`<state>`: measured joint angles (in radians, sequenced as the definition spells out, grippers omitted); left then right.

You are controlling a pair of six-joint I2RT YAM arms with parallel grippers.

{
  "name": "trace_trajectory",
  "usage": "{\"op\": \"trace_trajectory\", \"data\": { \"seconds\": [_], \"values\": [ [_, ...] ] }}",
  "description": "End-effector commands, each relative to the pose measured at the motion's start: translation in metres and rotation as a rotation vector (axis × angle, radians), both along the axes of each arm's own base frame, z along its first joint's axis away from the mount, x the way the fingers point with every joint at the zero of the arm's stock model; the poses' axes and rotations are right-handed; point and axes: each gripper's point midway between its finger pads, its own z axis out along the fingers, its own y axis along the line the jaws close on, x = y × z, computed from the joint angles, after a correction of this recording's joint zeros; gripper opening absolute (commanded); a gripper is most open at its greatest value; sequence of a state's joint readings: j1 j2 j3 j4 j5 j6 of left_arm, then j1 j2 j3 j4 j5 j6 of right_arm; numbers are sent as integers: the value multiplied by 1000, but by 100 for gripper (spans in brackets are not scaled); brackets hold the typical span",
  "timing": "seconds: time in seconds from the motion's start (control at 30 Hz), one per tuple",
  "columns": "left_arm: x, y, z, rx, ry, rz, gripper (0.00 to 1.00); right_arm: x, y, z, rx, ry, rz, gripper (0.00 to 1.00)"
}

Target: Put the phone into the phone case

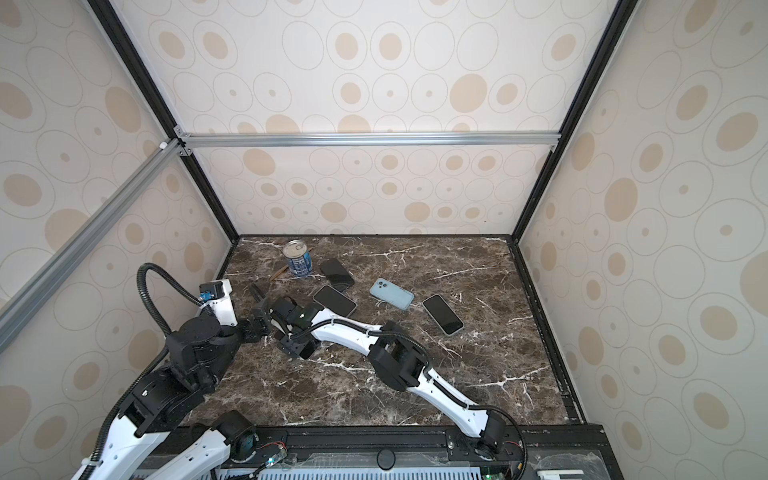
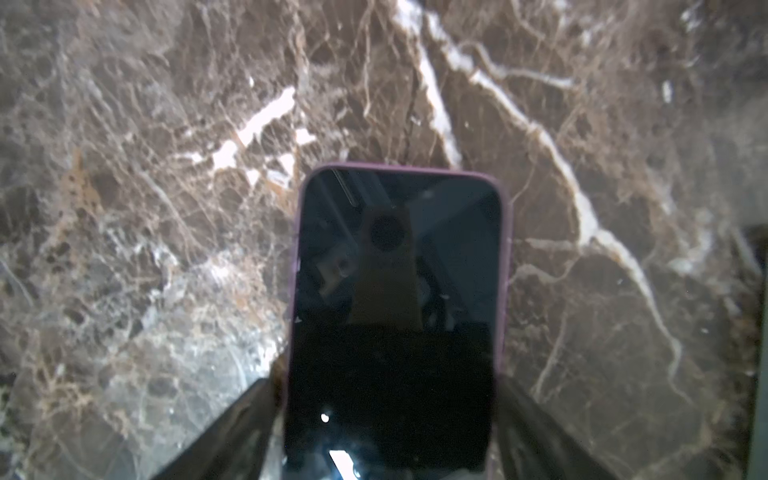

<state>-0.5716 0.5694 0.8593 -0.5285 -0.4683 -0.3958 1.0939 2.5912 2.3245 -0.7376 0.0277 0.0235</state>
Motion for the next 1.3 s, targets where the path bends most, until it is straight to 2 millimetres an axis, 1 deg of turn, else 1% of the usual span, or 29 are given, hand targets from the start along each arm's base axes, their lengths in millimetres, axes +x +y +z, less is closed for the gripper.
{"op": "trace_trajectory", "data": {
  "seconds": [0.0, 0.13, 0.17, 0.2, 0.23, 0.43, 0.47, 0.5, 0.53, 0.6, 0.77, 0.9, 0.97, 1.07, 1.27],
  "values": [
    [-2, 9, 4, 19, -15, 33, 86, -17, -33, -39, -175, 66, 7, 75],
    [0, 7, 1, 20, 0, 35, 86, -22, -43, -32, -183, 132, 3, 67],
    [1, 6, 1, 17, 3, 33, 86, -21, -46, -27, -177, 141, -5, 65],
    [1, 5, -1, 16, 7, 31, 86, -23, -54, -29, -194, 151, -7, 64],
    [3, 4, -1, 11, 10, 28, 86, -23, -60, -26, -200, 152, -11, 63],
    [14, -12, -13, -7, 49, -11, 87, -18, -92, 4, -121, 101, -23, 60],
    [17, -16, -17, -10, 58, -22, 88, -18, -98, 11, -101, 88, -22, 60],
    [20, -20, -19, -14, 66, -33, 88, -17, -102, 14, -83, 73, -23, 59],
    [23, -25, -23, -19, 76, -45, 88, -17, -105, 25, -50, 51, -21, 59],
    [30, -36, -31, -29, 101, -77, 89, -17, -117, 36, -13, 8, -24, 58],
    [50, -71, -57, -68, 191, -177, 89, -20, -147, 50, 43, -87, -38, 58],
    [61, -93, -74, -113, 256, -248, 90, -22, -166, 63, 97, -163, -43, 58],
    [64, -106, -79, -146, 285, -304, 90, -25, -173, 76, 142, -206, -31, 59],
    [67, -120, -84, -195, 319, -369, 90, -27, -182, 93, 186, -255, -24, 58],
    [62, -140, -99, -266, 393, -473, 89, -29, -194, 132, 314, -376, -28, 58]
  ]
}}
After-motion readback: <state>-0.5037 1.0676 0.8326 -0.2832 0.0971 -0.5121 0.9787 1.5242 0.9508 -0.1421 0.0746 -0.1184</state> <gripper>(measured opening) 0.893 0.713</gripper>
